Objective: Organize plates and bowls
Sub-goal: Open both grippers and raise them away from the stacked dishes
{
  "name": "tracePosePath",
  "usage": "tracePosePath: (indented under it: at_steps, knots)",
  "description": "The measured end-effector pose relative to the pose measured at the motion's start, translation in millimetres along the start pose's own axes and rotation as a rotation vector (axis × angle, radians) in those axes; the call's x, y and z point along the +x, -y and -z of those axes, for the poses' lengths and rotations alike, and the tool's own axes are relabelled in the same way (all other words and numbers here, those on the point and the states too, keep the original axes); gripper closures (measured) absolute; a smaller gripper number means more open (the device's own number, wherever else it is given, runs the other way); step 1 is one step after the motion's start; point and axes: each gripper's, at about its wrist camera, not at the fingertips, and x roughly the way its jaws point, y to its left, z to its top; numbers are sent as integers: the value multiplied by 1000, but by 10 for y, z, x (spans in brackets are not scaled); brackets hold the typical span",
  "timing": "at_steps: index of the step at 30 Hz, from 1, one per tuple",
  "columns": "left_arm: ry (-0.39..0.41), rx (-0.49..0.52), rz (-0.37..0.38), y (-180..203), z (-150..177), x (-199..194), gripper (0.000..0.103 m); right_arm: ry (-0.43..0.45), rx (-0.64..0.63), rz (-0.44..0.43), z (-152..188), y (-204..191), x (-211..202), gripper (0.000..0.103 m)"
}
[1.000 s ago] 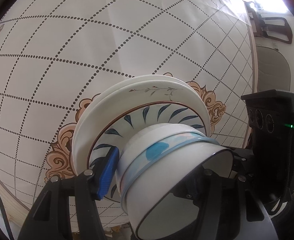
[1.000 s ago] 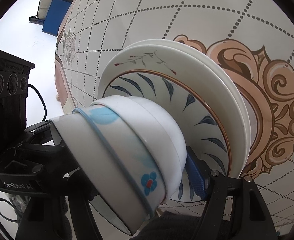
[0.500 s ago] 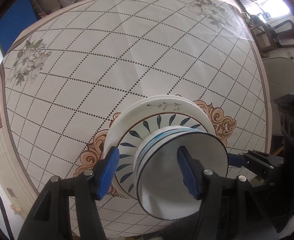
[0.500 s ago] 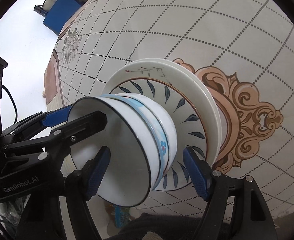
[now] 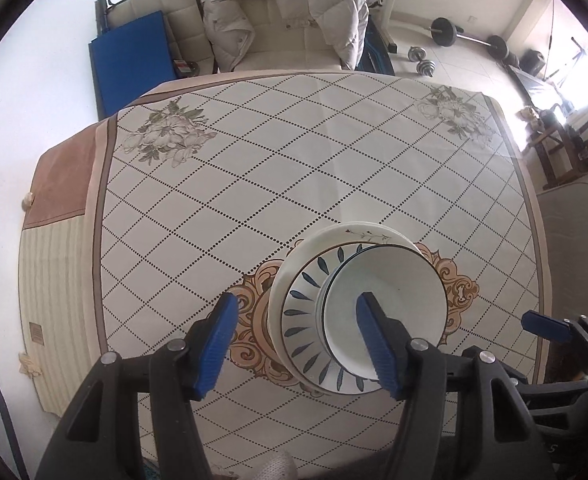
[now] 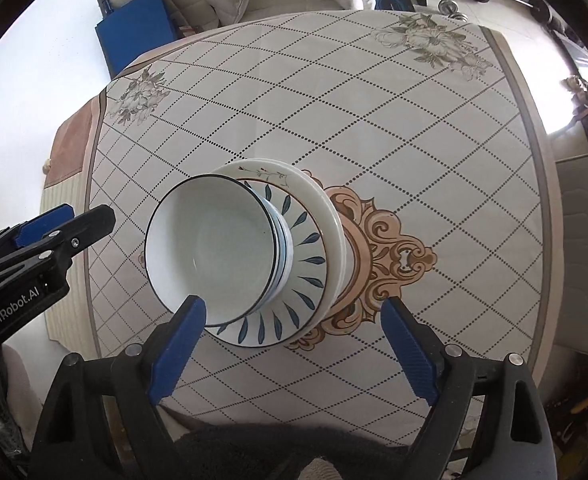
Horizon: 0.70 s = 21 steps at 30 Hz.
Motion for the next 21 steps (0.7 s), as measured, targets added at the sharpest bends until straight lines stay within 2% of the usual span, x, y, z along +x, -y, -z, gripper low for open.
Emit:
tracePosePath:
  at_steps: [5,6,7,8,10,15,21]
  knots:
    - [79,-59,-28,-60,144,-263,41,45,-29,64,179,-66,-253,12]
    - [96,-65,-33,-60,171,-316,38,57,-36,80,220,-82,-299,12]
    - [111,-70,-38,-57,197,-363,30,73,-39,92,251,-93,-347,12]
    - [126,-70,-46,-43,221,-411,27,88,-42,98,274,-96,-393,8]
    - [150,-62,-54,-1,270,-493,27,105,-45,93,305,-99,-470,0]
    - [165,-60,-37,93,402,-641,26,178,-55,117,413,-124,-736,0]
    - [196,-105,-60,212,616,-818,26,291,-68,153,616,-121,-1128,0]
